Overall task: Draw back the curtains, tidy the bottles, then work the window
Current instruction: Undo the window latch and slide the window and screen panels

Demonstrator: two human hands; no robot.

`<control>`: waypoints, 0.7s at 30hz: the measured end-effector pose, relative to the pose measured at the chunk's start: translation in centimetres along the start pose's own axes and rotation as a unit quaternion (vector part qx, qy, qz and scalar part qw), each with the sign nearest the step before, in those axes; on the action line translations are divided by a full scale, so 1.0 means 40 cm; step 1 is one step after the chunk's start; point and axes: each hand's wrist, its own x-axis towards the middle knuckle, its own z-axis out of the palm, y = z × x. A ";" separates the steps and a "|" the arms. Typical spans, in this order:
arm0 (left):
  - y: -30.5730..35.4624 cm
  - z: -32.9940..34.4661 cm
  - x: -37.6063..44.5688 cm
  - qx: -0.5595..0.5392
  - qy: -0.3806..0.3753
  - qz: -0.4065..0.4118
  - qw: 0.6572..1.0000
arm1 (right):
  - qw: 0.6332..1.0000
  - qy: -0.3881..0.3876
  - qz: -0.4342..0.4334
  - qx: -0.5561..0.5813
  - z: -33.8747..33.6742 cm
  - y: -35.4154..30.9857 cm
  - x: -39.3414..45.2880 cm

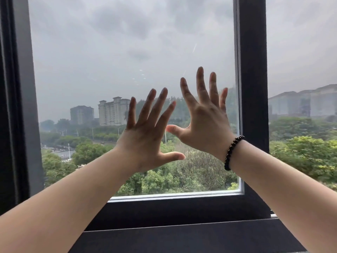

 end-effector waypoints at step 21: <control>-0.051 0.019 -0.088 0.076 -0.007 0.002 0.997 | 0.998 0.003 0.065 -0.006 0.010 -0.044 0.013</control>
